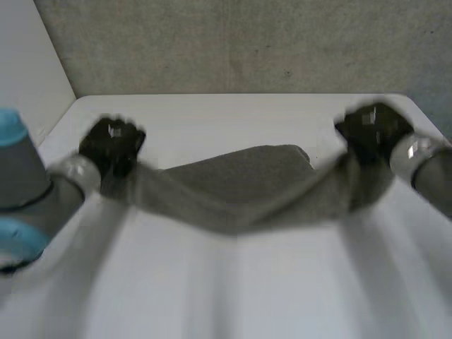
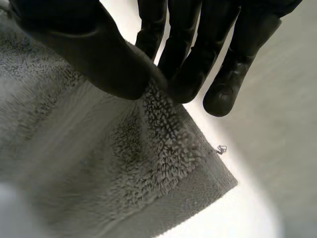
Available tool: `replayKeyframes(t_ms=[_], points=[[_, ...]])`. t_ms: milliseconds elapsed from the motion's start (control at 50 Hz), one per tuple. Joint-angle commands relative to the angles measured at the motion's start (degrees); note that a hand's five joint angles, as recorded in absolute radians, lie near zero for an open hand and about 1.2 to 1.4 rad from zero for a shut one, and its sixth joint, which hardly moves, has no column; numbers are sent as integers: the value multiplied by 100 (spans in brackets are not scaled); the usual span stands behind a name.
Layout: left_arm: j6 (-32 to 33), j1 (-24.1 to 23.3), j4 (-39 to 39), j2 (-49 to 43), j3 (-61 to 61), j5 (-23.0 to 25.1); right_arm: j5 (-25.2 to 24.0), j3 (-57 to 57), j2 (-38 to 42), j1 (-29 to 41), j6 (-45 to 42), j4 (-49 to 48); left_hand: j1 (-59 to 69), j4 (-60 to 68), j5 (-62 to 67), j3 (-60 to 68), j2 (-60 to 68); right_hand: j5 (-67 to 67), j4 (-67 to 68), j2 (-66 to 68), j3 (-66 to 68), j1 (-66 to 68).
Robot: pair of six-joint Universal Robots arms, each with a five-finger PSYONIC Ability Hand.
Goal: Fold the towel.
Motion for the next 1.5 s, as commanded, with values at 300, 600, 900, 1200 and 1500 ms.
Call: replayKeyframes(t_ms=[300, 600, 900, 1200, 1500], points=[[-2111, -74, 217, -7, 3478, -1239, 732, -3082, 368, 321, 804, 325, 218, 215, 173, 87, 215, 292, 319, 386, 291, 351], [-1162, 480, 1527, 423, -910, 387, 214, -94, 500, 321, -391, 0, 218, 215, 173, 87, 215, 292, 319, 386, 291, 351], [-439, 1271, 1554, 1828, -2273, 1196, 187, 1224, -949, 154, -277, -554, 218, 215, 173, 87, 215, 292, 319, 386, 291, 351], [-2190, 1447, 692, 3798, -1394, 1204, 196, 662, -2858, -4, 180, 219, 218, 215, 173, 87, 215, 292, 319, 386, 291, 351], [-1744, 912, 446, 2563, -1939, 1117, 90, 960, -1401, -207, -548, 1969, 218, 215, 173, 87, 215, 292, 319, 386, 291, 351]])
